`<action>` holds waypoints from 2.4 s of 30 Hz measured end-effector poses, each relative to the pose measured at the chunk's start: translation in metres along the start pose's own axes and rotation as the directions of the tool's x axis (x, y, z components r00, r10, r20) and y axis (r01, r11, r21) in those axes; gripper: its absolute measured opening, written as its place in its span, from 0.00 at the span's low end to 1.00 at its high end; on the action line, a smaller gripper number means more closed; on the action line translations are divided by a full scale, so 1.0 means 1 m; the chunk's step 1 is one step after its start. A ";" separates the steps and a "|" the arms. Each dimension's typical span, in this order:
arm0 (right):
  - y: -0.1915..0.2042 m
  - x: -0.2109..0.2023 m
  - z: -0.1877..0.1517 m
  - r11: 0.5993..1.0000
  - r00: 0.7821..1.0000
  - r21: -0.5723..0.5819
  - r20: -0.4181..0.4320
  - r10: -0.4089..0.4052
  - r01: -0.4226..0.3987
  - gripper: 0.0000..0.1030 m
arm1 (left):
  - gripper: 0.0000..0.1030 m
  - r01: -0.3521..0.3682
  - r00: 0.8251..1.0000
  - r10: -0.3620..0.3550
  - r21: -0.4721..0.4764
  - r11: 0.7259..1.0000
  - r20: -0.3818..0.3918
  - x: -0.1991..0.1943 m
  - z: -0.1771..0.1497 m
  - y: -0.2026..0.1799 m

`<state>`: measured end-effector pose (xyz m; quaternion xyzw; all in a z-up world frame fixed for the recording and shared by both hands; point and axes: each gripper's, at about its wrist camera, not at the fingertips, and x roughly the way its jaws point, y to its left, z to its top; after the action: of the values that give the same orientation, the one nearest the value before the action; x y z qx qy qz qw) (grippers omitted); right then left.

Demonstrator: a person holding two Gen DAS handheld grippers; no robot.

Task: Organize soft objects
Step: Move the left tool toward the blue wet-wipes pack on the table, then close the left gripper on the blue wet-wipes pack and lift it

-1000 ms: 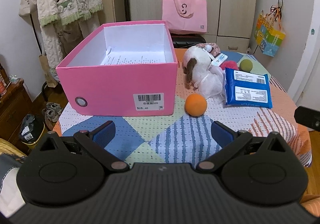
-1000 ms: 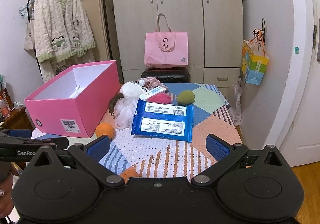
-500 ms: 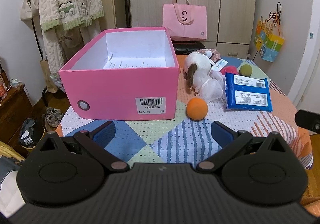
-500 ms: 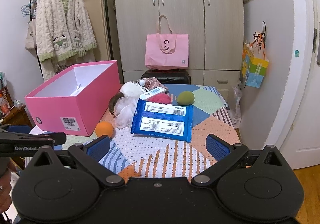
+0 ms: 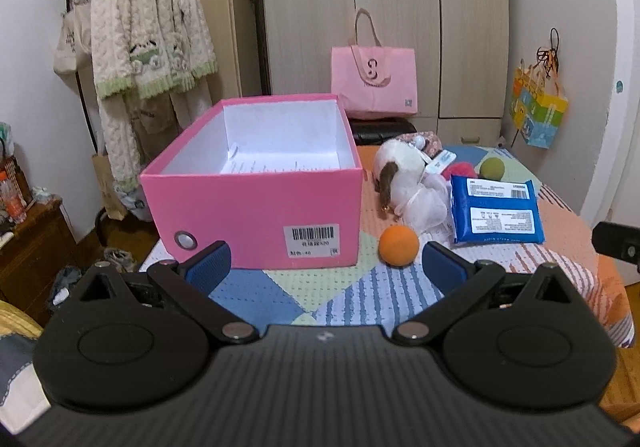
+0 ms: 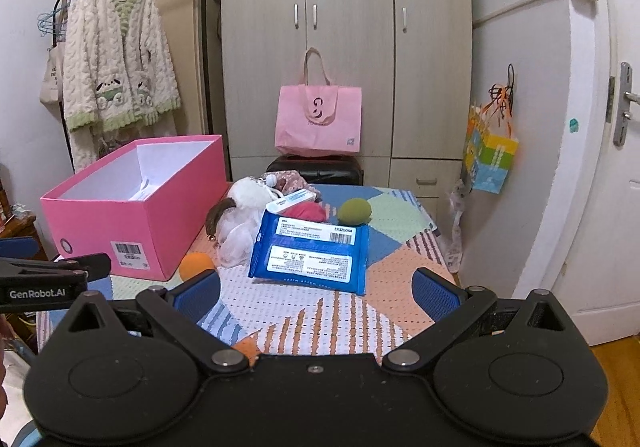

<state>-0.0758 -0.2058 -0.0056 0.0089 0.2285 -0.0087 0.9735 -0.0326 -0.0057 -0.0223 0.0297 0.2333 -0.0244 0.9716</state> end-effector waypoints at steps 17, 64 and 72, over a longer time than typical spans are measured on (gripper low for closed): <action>-0.015 -0.002 0.004 0.997 0.996 -0.054 0.068 0.054 -0.051 1.00 | 1.00 0.044 0.999 -0.044 0.014 0.999 -0.006 0.006 0.026 -0.012; -0.043 0.185 -0.031 0.959 0.972 -0.163 -0.058 0.226 -0.233 0.88 | 0.54 0.452 0.886 -0.436 0.082 0.888 -0.159 0.170 0.026 -0.105; -0.038 0.180 -0.033 0.961 0.971 -0.137 -0.026 0.238 -0.239 0.84 | 0.54 0.441 0.890 -0.424 0.086 0.893 -0.166 0.167 0.021 -0.111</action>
<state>0.0697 -0.2456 -0.1158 -0.0317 0.2303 0.1247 0.9646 0.1181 -0.1233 -0.0849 0.0377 0.3012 -0.2522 0.9188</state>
